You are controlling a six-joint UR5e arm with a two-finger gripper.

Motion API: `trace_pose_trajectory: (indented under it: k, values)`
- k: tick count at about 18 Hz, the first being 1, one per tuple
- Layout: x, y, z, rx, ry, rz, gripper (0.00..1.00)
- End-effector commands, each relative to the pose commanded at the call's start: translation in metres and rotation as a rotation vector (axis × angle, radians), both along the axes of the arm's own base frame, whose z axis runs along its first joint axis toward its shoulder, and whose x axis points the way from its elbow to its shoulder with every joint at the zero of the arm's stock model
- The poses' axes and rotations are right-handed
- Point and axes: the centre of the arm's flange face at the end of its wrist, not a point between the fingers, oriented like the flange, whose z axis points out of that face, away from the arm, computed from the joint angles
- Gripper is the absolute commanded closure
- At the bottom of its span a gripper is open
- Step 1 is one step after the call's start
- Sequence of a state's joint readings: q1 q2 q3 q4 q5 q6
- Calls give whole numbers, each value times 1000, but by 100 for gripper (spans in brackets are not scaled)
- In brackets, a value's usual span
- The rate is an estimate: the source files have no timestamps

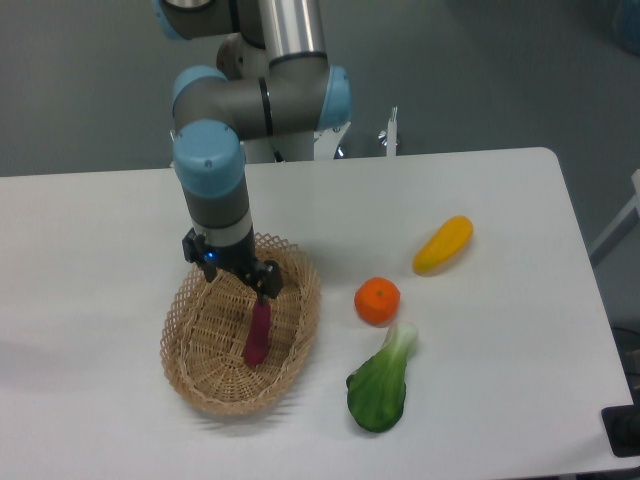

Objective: Pick up the sweet potato from the basket
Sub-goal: 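Lower the gripper into the basket around the purple sweet potato, then close the gripper on the purple sweet potato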

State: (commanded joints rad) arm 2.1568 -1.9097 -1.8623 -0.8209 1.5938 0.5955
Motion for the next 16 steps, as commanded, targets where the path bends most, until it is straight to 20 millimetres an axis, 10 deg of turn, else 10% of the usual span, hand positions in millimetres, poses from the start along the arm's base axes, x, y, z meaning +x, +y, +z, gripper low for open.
trace_pose_trajectory:
  k: [16]
  values:
    - [-12,9,-42,-28,39,132,0]
